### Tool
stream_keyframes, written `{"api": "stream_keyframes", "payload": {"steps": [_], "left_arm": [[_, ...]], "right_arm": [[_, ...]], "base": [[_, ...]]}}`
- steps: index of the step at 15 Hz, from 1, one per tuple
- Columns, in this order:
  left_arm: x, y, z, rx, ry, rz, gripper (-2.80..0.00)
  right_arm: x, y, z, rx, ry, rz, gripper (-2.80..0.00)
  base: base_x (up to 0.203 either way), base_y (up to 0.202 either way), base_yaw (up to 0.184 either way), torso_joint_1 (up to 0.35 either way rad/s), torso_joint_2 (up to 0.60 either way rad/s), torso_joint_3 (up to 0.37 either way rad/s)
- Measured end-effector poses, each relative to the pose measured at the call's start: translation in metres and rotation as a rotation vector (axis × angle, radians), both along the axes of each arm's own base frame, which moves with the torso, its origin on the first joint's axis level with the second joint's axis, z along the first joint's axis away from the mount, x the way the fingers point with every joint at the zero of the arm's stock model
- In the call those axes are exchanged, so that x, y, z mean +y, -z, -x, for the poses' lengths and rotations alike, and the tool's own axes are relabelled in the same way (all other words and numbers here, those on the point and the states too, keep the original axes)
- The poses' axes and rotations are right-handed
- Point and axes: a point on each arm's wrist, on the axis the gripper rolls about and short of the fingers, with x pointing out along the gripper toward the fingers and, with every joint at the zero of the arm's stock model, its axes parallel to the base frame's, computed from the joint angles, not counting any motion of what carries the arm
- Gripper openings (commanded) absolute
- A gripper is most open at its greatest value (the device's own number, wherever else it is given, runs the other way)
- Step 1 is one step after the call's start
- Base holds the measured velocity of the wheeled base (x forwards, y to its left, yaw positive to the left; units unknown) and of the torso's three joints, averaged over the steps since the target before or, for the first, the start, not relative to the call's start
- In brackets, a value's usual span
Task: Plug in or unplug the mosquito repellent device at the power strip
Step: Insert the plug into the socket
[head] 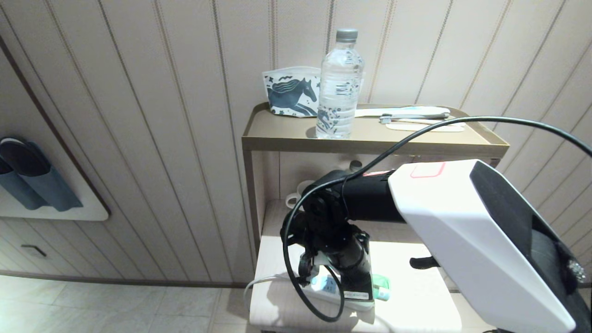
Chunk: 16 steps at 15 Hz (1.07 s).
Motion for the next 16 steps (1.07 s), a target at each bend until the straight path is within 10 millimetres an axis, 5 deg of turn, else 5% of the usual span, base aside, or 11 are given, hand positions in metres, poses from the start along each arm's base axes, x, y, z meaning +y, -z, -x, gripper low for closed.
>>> {"api": "stream_keyframes", "payload": {"steps": [16], "left_arm": [[0.000,0.000,0.000,-0.001,0.000,0.000,-2.80]], "right_arm": [[0.005,0.016,-0.006,-0.048,-0.014,0.053,-2.80]], "base": [[0.000,0.000,0.000,0.000,0.00,0.000]]}}
